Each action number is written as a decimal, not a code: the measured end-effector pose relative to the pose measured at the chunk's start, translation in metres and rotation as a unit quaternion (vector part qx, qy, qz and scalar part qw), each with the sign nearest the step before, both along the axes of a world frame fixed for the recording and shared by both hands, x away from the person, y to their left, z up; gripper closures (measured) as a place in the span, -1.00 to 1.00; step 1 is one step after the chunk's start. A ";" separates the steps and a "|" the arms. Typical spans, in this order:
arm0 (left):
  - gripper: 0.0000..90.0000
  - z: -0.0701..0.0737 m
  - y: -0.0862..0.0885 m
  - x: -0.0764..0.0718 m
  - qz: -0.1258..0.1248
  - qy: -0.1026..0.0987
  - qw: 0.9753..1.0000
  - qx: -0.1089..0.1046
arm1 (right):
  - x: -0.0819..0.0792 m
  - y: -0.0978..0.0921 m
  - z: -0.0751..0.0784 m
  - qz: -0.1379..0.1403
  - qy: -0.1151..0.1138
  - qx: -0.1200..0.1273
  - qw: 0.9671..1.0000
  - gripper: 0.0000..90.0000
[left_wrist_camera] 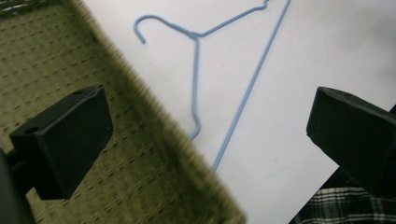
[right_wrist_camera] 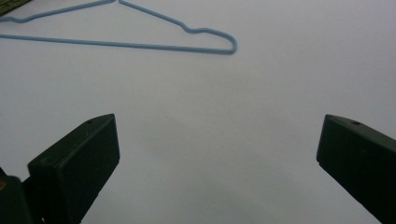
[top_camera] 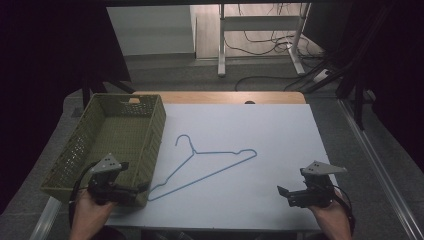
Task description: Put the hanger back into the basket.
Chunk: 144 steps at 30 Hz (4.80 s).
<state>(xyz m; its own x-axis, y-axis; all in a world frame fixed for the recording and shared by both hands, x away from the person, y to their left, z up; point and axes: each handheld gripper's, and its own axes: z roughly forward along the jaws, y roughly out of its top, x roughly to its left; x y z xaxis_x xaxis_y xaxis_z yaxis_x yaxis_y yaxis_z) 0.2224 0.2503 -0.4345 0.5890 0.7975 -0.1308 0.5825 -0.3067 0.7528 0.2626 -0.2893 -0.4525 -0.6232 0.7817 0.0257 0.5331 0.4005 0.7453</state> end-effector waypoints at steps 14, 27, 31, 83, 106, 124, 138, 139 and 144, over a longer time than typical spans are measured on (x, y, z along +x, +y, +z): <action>-1.00 0.014 -0.052 0.031 -0.055 0.011 0.998 0.031 | 0.000 0.000 0.000 -0.001 -0.002 -0.007 1.000 -1.00; -1.00 -0.002 -0.095 0.070 -0.080 0.030 0.996 0.032 | 0.000 0.000 -0.001 -0.001 -0.003 -0.007 1.000 -1.00; -1.00 -0.012 -0.100 0.084 -0.078 0.038 0.995 0.039 | 0.000 0.000 -0.001 0.000 -0.003 -0.008 1.000 -1.00; 0.92 -0.084 -0.113 0.145 -0.044 0.092 0.987 0.127 | 0.007 0.013 -0.004 0.023 0.010 -0.030 0.999 -0.99; 0.92 -0.069 -0.115 0.132 -0.062 0.064 0.990 0.109 | 0.105 0.173 -0.012 0.150 0.035 -0.127 0.980 -0.74; 0.92 -0.068 -0.123 0.129 -0.080 0.061 0.990 0.102 | 0.137 0.243 -0.053 0.254 0.005 -0.222 0.941 0.39; 0.09 -0.047 -0.111 0.122 -0.091 0.045 0.994 0.038 | 0.121 0.225 -0.039 0.299 -0.032 -0.236 0.924 0.91; 0.09 -0.045 -0.110 0.121 -0.094 0.045 0.994 0.034 | 0.121 0.225 -0.039 0.299 -0.032 -0.236 0.924 0.91; 0.03 -0.032 -0.110 0.116 -0.126 0.033 0.991 0.011 | 0.110 0.218 -0.023 0.305 -0.046 -0.230 0.923 0.91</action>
